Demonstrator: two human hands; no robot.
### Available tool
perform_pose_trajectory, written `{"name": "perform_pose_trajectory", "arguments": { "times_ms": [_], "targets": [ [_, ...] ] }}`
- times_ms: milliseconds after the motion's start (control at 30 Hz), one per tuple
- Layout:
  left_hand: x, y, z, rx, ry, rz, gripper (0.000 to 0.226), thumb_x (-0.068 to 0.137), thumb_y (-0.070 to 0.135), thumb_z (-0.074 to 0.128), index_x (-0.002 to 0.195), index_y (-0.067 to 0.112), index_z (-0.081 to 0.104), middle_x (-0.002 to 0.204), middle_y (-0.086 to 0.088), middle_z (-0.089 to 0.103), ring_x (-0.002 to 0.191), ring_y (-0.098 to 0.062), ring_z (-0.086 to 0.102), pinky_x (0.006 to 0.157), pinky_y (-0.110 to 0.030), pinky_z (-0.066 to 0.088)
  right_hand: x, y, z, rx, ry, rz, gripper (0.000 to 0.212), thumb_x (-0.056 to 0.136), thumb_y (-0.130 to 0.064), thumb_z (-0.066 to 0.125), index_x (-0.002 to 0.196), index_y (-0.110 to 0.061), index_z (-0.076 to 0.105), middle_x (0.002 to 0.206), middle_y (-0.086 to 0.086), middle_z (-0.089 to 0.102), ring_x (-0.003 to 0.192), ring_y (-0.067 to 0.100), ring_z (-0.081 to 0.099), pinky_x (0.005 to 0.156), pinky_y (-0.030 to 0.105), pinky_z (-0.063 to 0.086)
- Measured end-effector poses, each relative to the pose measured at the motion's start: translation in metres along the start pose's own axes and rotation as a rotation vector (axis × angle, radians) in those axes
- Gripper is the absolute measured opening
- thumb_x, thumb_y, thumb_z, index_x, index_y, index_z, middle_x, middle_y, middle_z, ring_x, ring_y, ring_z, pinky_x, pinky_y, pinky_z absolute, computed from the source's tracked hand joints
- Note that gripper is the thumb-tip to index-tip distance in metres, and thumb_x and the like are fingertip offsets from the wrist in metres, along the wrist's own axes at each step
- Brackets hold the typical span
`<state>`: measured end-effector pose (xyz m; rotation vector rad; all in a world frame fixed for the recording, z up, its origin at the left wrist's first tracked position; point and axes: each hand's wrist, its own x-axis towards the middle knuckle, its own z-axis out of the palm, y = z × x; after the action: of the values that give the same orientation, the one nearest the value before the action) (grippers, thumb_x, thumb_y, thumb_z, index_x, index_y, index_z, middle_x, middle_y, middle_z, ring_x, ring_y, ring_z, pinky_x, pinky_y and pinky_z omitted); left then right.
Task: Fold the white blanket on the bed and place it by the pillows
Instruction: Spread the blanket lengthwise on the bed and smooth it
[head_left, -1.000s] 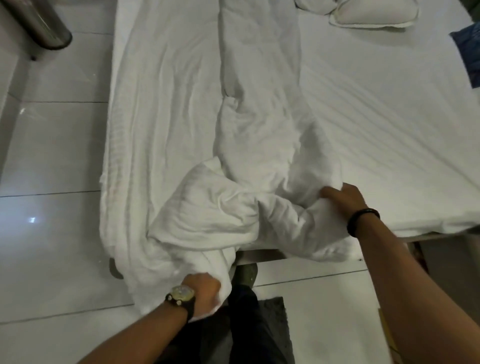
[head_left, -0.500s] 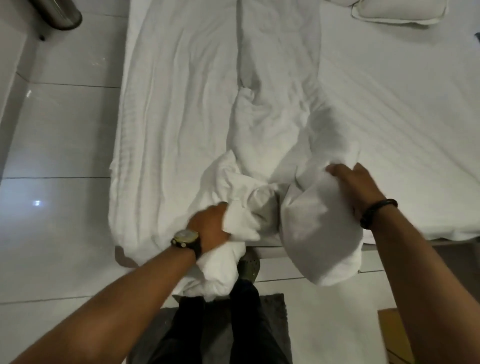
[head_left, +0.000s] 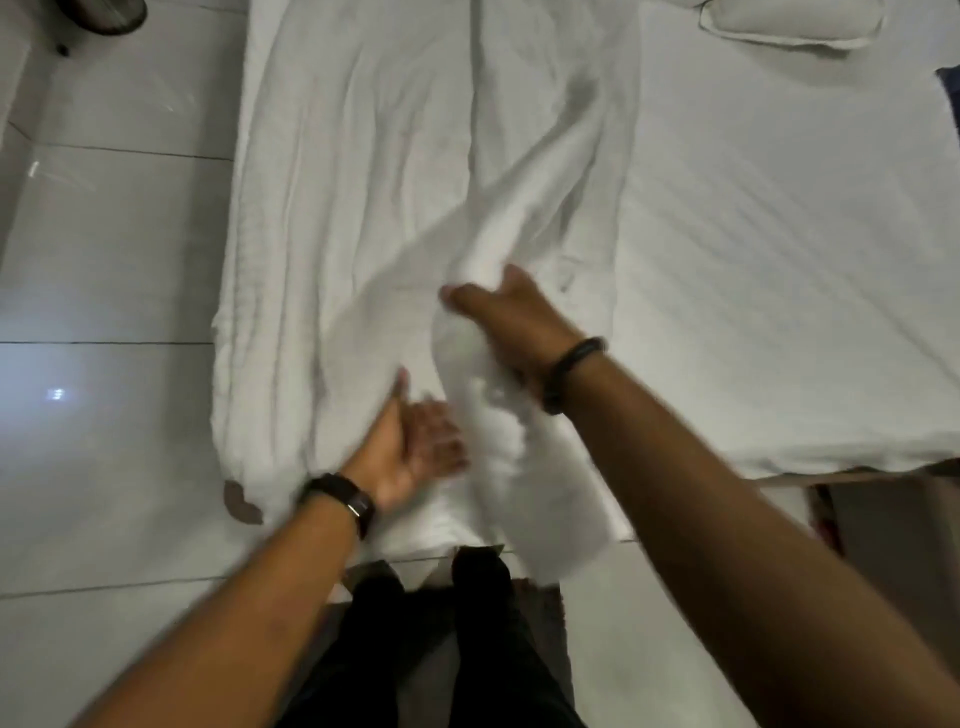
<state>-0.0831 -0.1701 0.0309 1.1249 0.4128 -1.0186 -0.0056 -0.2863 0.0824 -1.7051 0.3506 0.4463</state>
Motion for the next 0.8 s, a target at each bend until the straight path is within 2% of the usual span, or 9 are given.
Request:
{"name": "perform_pose_trajectory", "arguments": {
  "times_ms": [100,200,267,333,433,533,667,733,800],
  "targets": [
    [0.012,0.052,-0.068,-0.020,0.036,0.154,0.074,0.081,0.071,0.043,0.108,0.008,0.069,0.101,-0.015,0.075,0.098,-0.024,0.072,0.082,-0.034,0.058,0.008,0.042,0.047,0.071,-0.269,0.222,0.028,0.096,-0.037,0.052,0.100,-0.013,0.065,0.087,0.004,0.069,0.074,0.016,0.066,0.062,0.022,0.052],
    [0.027,0.031,-0.098,0.198,0.073,0.140,0.045,0.082,0.040,0.072,0.119,0.016,0.066,0.114,-0.010,0.072,0.107,-0.025,0.069,0.090,-0.038,0.055,0.012,0.068,0.039,0.280,-0.317,0.367,0.031,0.096,-0.043,0.045,0.107,-0.021,0.064,0.104,0.002,0.069,0.095,0.023,0.066,0.086,0.038,0.049],
    [0.038,0.013,-0.112,0.334,0.188,0.172,0.054,0.072,0.028,0.080,0.122,0.019,0.063,0.117,-0.011,0.071,0.105,-0.026,0.069,0.092,-0.042,0.055,0.015,0.080,0.014,0.308,-0.249,0.379,0.039,0.095,-0.045,0.042,0.114,-0.020,0.066,0.112,0.004,0.069,0.106,0.029,0.066,0.089,0.042,0.045],
    [0.044,-0.004,-0.127,0.415,0.420,0.191,0.056,0.069,0.029,0.078,0.119,0.019,0.056,0.112,-0.005,0.068,0.097,-0.022,0.067,0.084,-0.038,0.055,0.013,0.093,-0.010,0.233,-0.096,0.351,0.036,0.096,-0.038,0.042,0.115,-0.019,0.066,0.114,0.008,0.070,0.107,0.033,0.066,0.085,0.040,0.048],
    [0.035,-0.009,-0.156,0.279,0.762,0.251,0.046,0.068,0.026,0.069,0.110,0.015,0.054,0.102,-0.005,0.062,0.090,-0.026,0.062,0.077,-0.032,0.049,0.007,0.130,-0.047,-0.158,0.372,0.145,0.029,0.088,-0.033,0.059,0.114,-0.021,0.065,0.108,0.011,0.069,0.099,0.033,0.066,0.079,0.035,0.049],
    [0.008,-0.009,-0.202,0.380,1.015,0.206,0.035,0.074,0.028,0.060,0.105,0.010,0.058,0.095,-0.009,0.062,0.091,-0.033,0.062,0.075,-0.034,0.046,-0.002,0.175,-0.088,-0.483,0.616,0.248,0.059,0.084,-0.041,0.068,0.136,-0.018,0.049,0.133,0.015,0.053,0.117,0.030,0.055,0.096,0.034,0.042],
    [-0.027,-0.035,-0.252,0.721,1.021,-0.069,0.054,0.078,0.041,0.048,0.114,0.003,0.060,0.111,-0.025,0.064,0.097,-0.039,0.060,0.083,-0.040,0.044,-0.011,0.231,-0.106,-0.488,0.276,0.616,0.101,0.075,-0.061,0.069,0.152,-0.017,0.023,0.151,0.015,0.038,0.135,0.034,0.041,0.107,0.044,0.038],
    [-0.028,-0.044,-0.249,0.726,0.939,-0.096,0.041,0.089,0.030,0.054,0.120,0.004,0.060,0.113,-0.021,0.063,0.092,-0.032,0.057,0.081,-0.037,0.044,-0.010,0.249,-0.095,-0.396,0.160,0.670,0.100,0.071,-0.071,0.065,0.149,-0.019,0.031,0.145,0.011,0.047,0.128,0.032,0.048,0.101,0.044,0.044],
    [-0.016,-0.052,-0.236,0.651,0.914,-0.054,0.028,0.093,0.014,0.052,0.118,0.007,0.061,0.104,-0.014,0.064,0.084,-0.027,0.055,0.072,-0.032,0.044,-0.003,0.257,-0.076,-0.367,0.212,0.595,0.087,0.072,-0.076,0.059,0.136,-0.017,0.048,0.132,0.009,0.056,0.118,0.032,0.054,0.091,0.041,0.047]
  ]
}}
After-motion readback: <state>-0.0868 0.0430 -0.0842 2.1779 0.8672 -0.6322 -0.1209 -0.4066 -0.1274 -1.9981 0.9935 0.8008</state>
